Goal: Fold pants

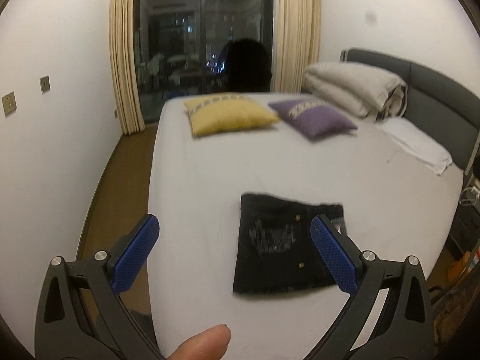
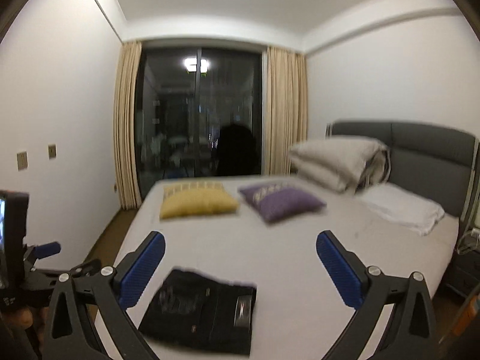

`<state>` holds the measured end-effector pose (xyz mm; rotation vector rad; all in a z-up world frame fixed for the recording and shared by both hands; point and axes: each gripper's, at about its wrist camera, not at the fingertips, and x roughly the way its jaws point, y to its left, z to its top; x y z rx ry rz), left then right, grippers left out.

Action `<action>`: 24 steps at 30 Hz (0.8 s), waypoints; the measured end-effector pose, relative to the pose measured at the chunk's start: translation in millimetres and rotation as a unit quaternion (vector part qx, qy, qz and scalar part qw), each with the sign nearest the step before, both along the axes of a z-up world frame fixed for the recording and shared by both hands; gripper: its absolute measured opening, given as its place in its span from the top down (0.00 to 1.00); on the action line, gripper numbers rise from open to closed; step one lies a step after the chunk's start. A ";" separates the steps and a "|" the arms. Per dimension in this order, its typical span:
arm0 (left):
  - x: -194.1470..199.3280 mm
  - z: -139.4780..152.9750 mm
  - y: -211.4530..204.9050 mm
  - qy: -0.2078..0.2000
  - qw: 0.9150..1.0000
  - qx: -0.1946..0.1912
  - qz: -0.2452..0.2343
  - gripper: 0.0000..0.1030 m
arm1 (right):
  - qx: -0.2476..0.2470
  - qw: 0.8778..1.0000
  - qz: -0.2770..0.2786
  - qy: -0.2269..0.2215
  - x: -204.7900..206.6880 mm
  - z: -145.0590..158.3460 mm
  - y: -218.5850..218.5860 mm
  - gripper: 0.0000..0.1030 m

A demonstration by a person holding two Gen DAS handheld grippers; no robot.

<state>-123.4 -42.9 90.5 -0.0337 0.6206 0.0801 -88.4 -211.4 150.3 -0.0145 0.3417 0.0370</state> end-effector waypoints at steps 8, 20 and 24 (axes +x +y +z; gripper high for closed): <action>23.4 -35.7 -5.5 0.045 0.999 -0.002 0.003 0.00 | 0.027 0.995 -0.013 0.094 18.1 -38.2 -2.5 0.00; 48.1 -68.8 -9.7 0.075 0.997 0.001 -0.001 0.00 | 0.023 0.991 -0.009 0.130 28.2 -52.7 5.9 0.00; 52.1 -73.9 -9.3 0.080 0.997 -0.002 -0.001 0.00 | 0.022 0.990 -0.008 0.140 31.2 -56.3 7.2 0.00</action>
